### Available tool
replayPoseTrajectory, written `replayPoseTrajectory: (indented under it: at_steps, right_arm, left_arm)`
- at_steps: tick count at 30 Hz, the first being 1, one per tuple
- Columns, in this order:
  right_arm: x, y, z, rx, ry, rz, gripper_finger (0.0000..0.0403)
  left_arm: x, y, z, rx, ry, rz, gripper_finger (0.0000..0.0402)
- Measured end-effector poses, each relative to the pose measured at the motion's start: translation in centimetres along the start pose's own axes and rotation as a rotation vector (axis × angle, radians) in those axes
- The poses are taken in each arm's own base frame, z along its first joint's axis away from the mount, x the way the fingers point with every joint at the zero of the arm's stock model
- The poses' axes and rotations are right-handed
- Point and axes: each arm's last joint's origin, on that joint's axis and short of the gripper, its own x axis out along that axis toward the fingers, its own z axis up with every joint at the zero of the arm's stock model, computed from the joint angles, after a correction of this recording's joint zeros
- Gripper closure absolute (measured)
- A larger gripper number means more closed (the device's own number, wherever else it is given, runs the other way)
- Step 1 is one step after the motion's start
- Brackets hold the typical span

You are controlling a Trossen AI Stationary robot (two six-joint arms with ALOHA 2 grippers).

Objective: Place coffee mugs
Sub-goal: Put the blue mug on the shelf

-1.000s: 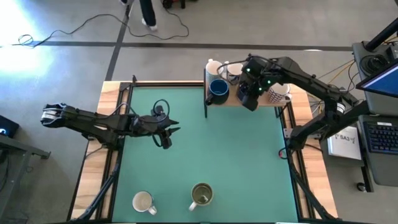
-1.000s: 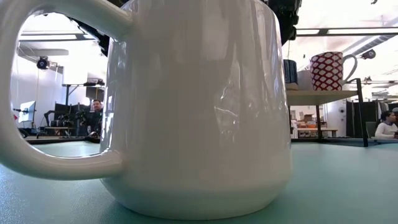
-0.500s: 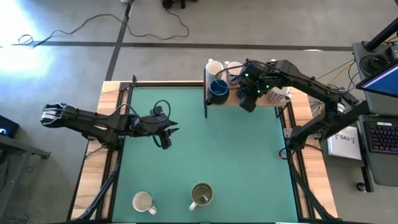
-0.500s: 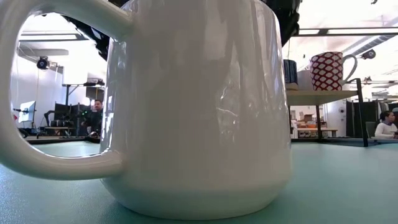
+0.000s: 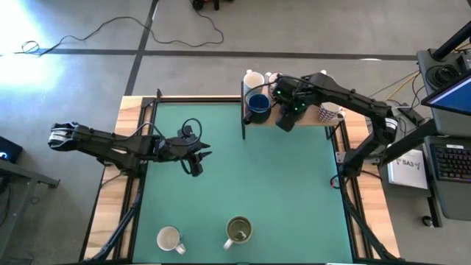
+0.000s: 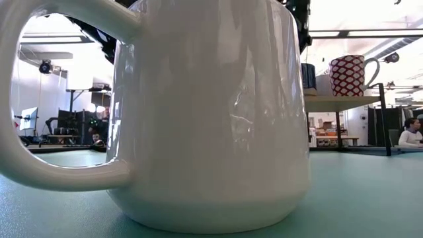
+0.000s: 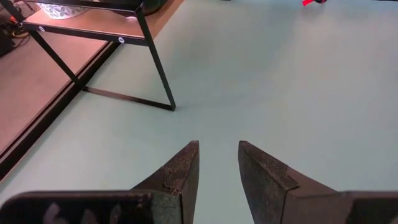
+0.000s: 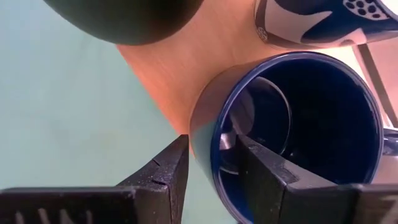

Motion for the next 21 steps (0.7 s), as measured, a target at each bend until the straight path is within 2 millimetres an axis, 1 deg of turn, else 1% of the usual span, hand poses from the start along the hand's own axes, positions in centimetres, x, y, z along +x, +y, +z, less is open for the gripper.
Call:
replayPoseTrajectory:
  at_steps: [5, 12, 17, 21]
  right_arm:
    - [0.4, 0.1, 0.2, -0.012, 0.012, -0.002, 0.0277]
    - [-0.2, 0.1, 0.1, -0.012, -0.009, 0.007, 0.0284]
    - [0.6, 0.3, 0.1, -0.047, 0.022, 0.004, 0.0297]
    - [1.3, 0.4, 0.3, -0.077, 0.054, 0.001, 0.0316]
  left_arm:
    - [0.0, 0.0, 0.0, 0.000, 0.000, 0.000, 0.0306]
    - [0.0, 0.0, 0.0, 0.004, 0.000, 0.000, 0.0306]
    - [0.0, 0.0, 0.0, 0.004, 0.000, 0.000, 0.0306]
    - [0.0, 0.0, 0.0, 0.004, 0.000, 0.000, 0.0306]
